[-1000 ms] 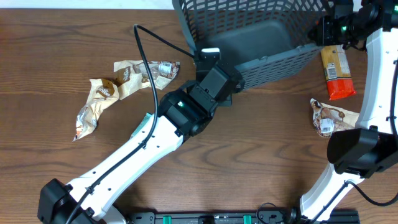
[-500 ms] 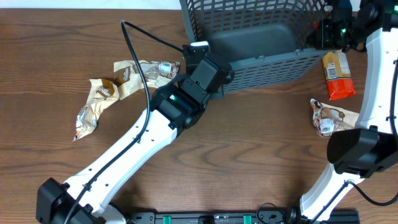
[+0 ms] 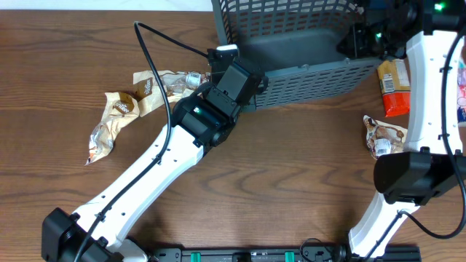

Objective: Pack container

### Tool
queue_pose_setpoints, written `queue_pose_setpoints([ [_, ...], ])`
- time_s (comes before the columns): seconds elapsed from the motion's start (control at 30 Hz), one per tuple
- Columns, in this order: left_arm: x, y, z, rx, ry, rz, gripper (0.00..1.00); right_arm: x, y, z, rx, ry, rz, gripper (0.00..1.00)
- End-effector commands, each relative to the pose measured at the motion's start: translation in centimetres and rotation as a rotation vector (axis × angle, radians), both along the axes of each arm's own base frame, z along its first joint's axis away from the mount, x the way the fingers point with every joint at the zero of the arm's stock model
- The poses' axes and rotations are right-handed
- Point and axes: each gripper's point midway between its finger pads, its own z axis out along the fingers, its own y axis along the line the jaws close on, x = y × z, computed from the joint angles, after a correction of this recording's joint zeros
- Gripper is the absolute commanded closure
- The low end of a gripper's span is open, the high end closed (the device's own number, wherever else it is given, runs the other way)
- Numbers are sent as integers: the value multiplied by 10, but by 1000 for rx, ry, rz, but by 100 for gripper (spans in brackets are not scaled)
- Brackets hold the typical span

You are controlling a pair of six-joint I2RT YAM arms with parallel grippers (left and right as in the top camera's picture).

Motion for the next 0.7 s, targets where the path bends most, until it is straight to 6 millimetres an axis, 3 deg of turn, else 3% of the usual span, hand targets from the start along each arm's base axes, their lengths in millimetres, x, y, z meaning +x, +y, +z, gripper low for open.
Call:
queue_pose_setpoints([
  [0.0,9,7,10,3,-34,27,94,-1,11,-3,2,15,15,99],
  [0.3,15,18,10,3,-34,55,94,-8,34,-24,-4,62,80,99],
  [0.5,15,18,10,5,-34,54,94,-10,37,-40,-9,97,86,99],
  [0.67,15,18,10,17,-37,43,94,-11,38,-41,-8,100,87,99],
])
